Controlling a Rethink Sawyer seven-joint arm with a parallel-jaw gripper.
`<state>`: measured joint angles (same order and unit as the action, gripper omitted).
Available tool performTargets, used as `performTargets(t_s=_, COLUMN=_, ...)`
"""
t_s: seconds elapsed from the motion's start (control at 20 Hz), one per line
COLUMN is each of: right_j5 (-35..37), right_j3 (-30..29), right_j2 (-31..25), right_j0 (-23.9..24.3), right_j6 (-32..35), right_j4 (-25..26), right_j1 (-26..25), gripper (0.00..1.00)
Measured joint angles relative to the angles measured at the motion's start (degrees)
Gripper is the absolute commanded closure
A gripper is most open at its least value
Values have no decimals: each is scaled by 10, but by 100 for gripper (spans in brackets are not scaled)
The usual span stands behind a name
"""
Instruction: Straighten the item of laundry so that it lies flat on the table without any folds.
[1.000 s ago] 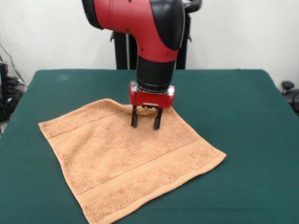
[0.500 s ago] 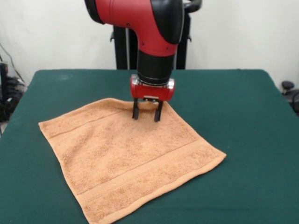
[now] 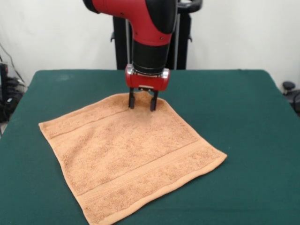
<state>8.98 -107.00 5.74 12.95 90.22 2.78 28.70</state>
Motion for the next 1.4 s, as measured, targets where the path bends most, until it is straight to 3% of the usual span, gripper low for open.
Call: performTargets(t_s=1.4, right_j5=-12, right_j3=-72, right_j2=0, right_j0=1, right_j6=0, right_j4=19, right_j1=4, gripper=0)
